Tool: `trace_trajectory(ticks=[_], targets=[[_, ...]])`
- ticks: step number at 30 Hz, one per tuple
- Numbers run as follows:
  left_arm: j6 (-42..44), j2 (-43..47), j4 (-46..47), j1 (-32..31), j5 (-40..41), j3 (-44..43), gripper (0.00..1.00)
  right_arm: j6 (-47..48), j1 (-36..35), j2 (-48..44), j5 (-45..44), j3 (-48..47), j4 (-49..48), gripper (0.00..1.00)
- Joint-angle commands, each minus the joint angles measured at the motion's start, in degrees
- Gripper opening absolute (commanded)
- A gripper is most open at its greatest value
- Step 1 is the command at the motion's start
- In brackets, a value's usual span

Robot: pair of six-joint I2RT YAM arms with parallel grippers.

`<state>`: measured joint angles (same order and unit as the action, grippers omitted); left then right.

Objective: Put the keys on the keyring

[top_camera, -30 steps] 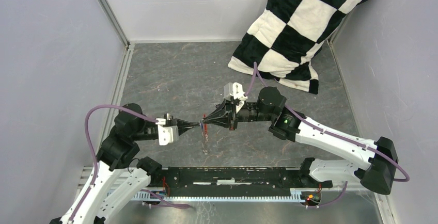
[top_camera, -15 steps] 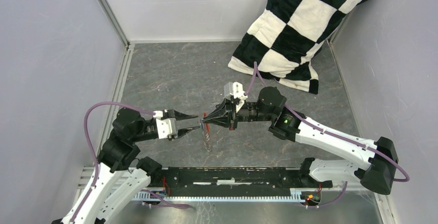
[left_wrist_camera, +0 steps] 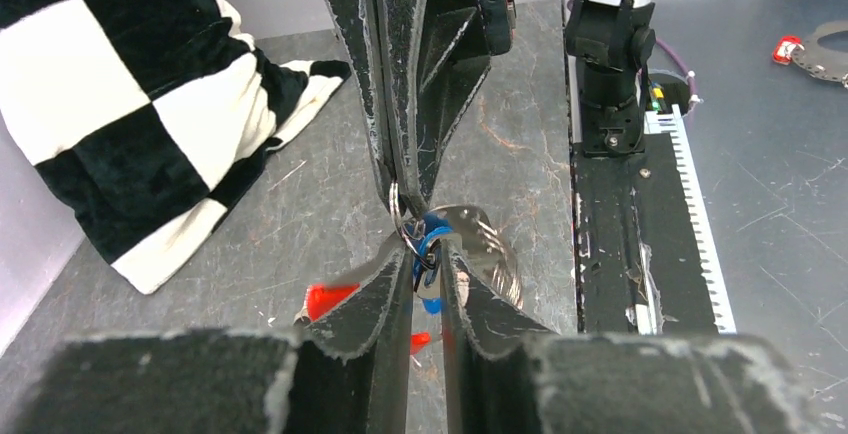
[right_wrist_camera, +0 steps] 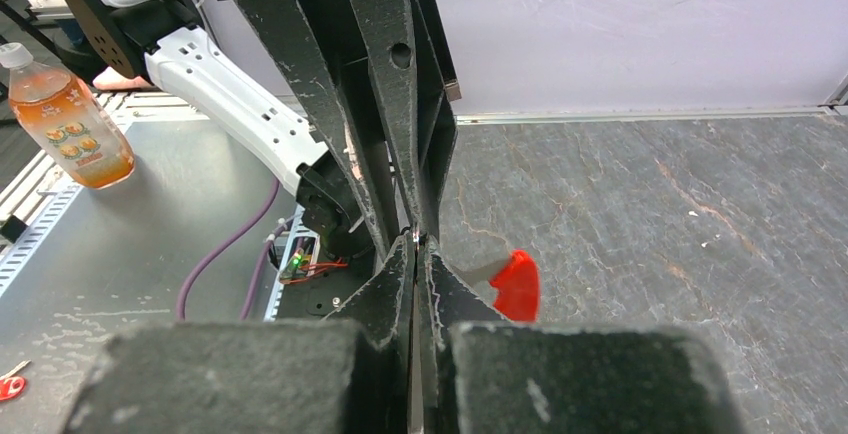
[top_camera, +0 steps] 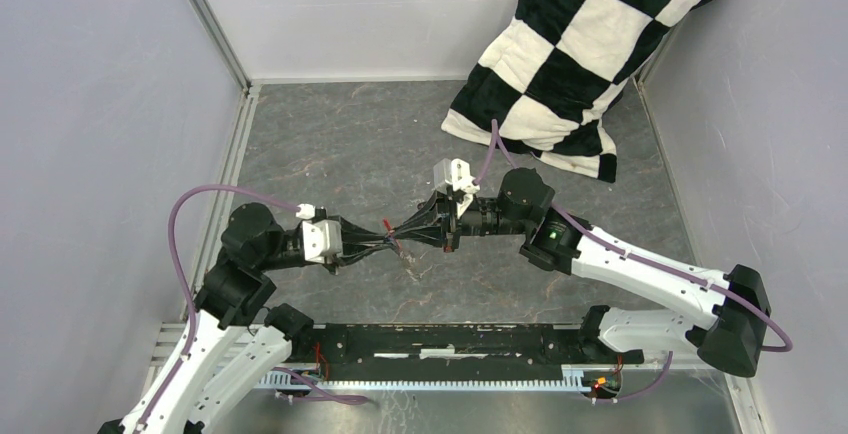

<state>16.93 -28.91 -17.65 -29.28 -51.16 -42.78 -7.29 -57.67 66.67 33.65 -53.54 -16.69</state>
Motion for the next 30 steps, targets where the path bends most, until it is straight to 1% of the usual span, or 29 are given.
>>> trace_trajectory(ticks=[1,3,5,7,10,14,17,19,21,23,24,25,26,28,30], targets=[[4.18,-0.24,-2.83,0.01,-1.35,-0.37,0.22,-1.29,0.45,-0.13,0.65,0.24,-5.24,0.0],[8.13,0.25,-4.63,0.01,-0.86,-0.22,0.22,-2.13,0.63,0.01,0.72,0.6,-6.19,0.0],[14.59,1.06,-7.14,-0.07,-0.22,0.03,0.22,-3.0,0.58,0.28,0.89,0.76,-6.97,0.0],[18.24,1.97,-7.35,0.01,1.2,0.6,0.21,-4.06,0.69,0.47,1.15,1.11,-8.2,0.0],[23.59,2.61,-7.23,0.01,0.98,1.16,0.2,-5.23,0.63,0.68,1.02,1.54,-9.39,0.0],[25.73,1.74,-7.23,0.01,-1.14,1.02,0.23,-7.39,0.62,0.87,0.53,3.06,-12.49,0.01],[23.89,0.61,-7.23,0.01,-2.03,0.42,0.25,-8.8,0.69,0.7,-0.45,4.69,-15.01,0.0],[22.21,0.26,-7.59,0.01,-2.2,-0.02,0.29,-9.58,0.69,0.19,-1.31,6.16,-16.88,0.0],[21.08,0.3,-9.24,-0.06,-2.51,-0.62,0.37,-10.06,0.71,-0.5,-2.02,7.47,-18.52,0.01],[18.74,0.53,-9.86,0.01,-1.78,-1.25,0.42,-10.41,0.76,-1.2,-2.43,8.84,-20.35,0.0],[16.31,0.56,-9.46,0.0,-0.76,-1.59,0.46,-10.28,0.71,-1.65,-2.45,9.53,-21.19,0.0],[13.33,0.53,-8.66,0.01,0.41,-1.93,0.53,-9.99,0.72,-2.02,-2.48,9.91,-21.44,0.01],[11.22,0.45,-8.36,0.01,0.52,-2.33,0.56,-9.56,0.72,-2.18,-2.58,10.16,-21.46,0.0],[8.36,0.22,-7.87,0.01,-1.09,-2.96,0.58,-8.26,0.71,-2.47,-2.62,10.38,-20.71,0.0],[3.62,-0.06,-5.26,-0.03,-3.22,-2.91,0.58,-7.28,0.73,-2.51,-2.62,10.45,-19.64,0.01]])
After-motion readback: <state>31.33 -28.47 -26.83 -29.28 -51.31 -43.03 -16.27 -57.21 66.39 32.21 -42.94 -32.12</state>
